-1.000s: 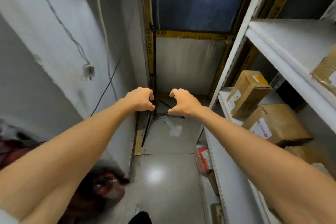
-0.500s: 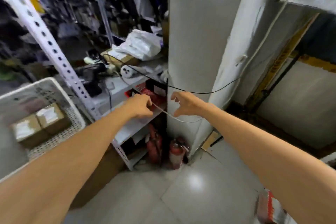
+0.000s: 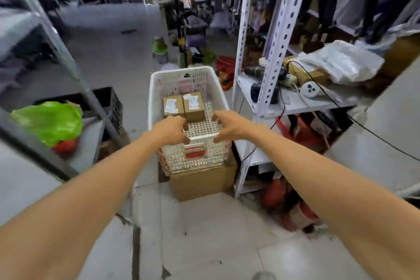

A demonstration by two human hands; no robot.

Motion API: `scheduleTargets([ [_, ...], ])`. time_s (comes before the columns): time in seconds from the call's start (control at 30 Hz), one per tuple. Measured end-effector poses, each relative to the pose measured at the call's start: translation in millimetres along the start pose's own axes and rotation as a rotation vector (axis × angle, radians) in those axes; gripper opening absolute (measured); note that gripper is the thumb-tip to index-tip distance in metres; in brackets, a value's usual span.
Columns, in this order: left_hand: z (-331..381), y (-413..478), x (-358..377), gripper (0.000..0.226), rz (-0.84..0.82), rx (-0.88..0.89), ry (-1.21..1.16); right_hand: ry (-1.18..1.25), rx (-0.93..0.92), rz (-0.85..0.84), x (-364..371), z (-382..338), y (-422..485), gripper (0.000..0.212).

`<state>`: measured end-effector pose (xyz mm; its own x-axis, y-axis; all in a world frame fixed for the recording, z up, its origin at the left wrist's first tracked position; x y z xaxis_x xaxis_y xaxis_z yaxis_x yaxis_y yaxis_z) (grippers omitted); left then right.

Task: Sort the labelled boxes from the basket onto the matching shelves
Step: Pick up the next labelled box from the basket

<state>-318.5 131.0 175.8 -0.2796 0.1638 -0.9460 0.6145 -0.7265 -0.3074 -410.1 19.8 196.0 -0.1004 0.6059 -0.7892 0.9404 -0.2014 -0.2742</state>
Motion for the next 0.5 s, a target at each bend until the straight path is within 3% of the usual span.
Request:
scheduleTargets([
  [0.27, -79, 47, 5, 0.047, -0.030, -0.081, -0.099, -0.061, -0.032, -0.032, 12, -15, 95, 0.061],
  [0.5, -102, 162, -5, 0.043, -0.030, -0.086, -0.072, -0.056, -0.008, -0.048, -17, 29, 219, 0.060],
])
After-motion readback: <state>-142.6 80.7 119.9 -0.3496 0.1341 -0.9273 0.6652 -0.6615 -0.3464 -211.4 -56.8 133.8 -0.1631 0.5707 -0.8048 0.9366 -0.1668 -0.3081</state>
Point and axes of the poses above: each hand's wrist, its own y-axis towards the middle knuckle, its own x-axis out of the palm, z = x × y, the point moved 9 cm from there along y, towards the middle knuckle, and after that the axes turned 10 degrees about y, right-handed, at the moved point
